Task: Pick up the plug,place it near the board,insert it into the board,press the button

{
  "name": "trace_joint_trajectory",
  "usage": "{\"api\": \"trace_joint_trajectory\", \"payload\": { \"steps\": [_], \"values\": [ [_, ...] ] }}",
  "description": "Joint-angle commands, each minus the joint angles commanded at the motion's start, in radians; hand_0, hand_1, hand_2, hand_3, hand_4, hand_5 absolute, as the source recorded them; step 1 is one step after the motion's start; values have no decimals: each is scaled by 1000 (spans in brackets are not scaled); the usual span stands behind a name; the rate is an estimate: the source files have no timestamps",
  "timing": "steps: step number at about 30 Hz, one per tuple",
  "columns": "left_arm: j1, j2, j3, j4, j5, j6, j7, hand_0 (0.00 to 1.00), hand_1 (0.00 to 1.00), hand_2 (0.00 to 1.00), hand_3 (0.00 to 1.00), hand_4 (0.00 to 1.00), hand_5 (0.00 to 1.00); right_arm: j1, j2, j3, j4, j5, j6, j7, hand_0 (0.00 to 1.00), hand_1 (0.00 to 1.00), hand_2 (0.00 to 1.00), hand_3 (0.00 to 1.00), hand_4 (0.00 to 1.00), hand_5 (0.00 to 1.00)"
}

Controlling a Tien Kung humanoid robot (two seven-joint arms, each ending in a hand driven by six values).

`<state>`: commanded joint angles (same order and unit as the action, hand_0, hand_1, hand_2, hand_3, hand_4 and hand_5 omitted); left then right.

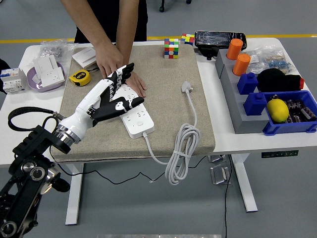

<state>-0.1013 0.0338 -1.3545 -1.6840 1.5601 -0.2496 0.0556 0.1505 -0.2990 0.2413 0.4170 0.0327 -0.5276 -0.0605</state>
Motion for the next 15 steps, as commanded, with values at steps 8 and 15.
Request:
{"api": "trace_joint_trajectory", "payload": {
  "steps": [8,15],
  "values": [
    [-21,44,36,29,335,-50,-22,584,549,524,947,863,232,-3,-1,-5,-1,3,0,-1,819,790,752,756,998,998],
    [-43,62,80,117,611,-48,-16,302,361,401,926,558,22,-3,-1,-5,0,2,-1,-1,819,790,753,756,998,998]
  ]
}}
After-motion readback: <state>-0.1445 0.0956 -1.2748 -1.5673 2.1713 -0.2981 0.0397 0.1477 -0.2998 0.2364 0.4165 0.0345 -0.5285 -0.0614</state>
